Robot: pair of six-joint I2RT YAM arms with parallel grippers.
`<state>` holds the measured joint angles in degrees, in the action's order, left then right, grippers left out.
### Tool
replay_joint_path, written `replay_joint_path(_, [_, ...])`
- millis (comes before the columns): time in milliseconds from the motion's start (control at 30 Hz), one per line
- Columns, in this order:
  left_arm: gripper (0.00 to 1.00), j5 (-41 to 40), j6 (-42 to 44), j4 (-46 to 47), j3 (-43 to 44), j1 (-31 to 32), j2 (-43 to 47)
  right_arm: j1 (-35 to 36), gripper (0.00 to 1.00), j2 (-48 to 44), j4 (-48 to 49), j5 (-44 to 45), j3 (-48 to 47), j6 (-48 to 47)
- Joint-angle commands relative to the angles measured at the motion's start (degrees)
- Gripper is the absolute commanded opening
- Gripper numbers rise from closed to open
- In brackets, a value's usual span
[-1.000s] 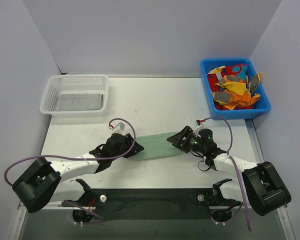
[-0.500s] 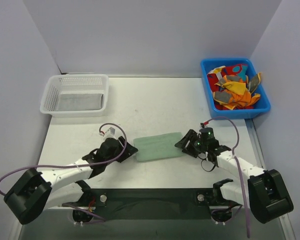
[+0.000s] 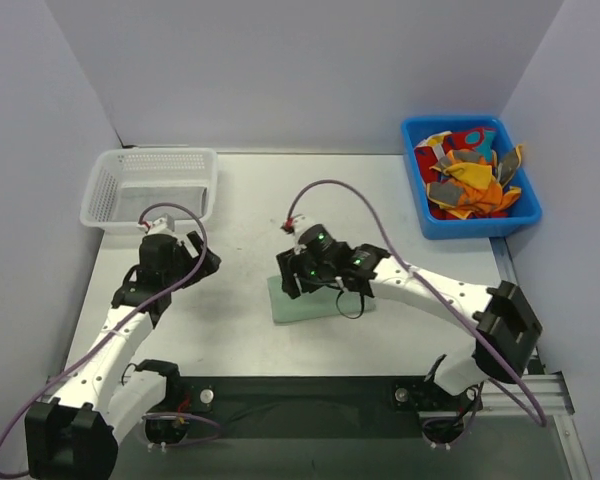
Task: Fold and stack the towels
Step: Neatly place the folded towel into the bin
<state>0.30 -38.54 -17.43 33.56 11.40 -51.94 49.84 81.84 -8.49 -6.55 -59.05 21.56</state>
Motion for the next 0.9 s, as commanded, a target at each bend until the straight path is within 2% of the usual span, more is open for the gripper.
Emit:
replay_joint_path(0, [0.90,4.01,11.91,-7.79,2.04,-3.31,0.35,6.83,0.57,7.26,-8.03,6.28,-5.28,-8.89])
replay_joint_path(167, [0.91,3.22,15.69,-9.37,2.30,-5.07,0.26,13.69,0.57,19.04,-12.07,10.59,-14.33,-12.68])
replay_joint_path(367, [0.91,1.11,15.25,-9.99,2.39,-6.39,0.53,16.07,0.57,27.13,-14.80,10.59,-19.08,-13.65])
replay_joint_path(600, [0.92,2.16,14.55,-9.64,2.39,-7.35,0.00,16.78,0.54,33.81,-17.96,12.17,-21.98,-12.95])
replay_joint_path(700, [0.92,2.43,14.46,-9.03,2.21,-7.44,0.18,17.04,0.47,36.01,-20.33,14.10,-23.22,-12.25])
replay_joint_path(800, [0.92,3.30,13.85,-8.15,1.86,-7.62,0.26,17.21,0.36,37.86,-22.00,15.77,-25.06,-11.89])
replay_joint_path(833, [0.92,3.83,13.33,-7.80,1.68,-7.62,0.18,17.22,0.22,38.73,-22.35,16.38,-25.76,-11.63])
replay_joint_path(867, [0.92,4.97,12.97,-7.53,1.42,-7.71,-0.17,17.22,0.14,39.00,-22.62,17.17,-26.03,-11.54])
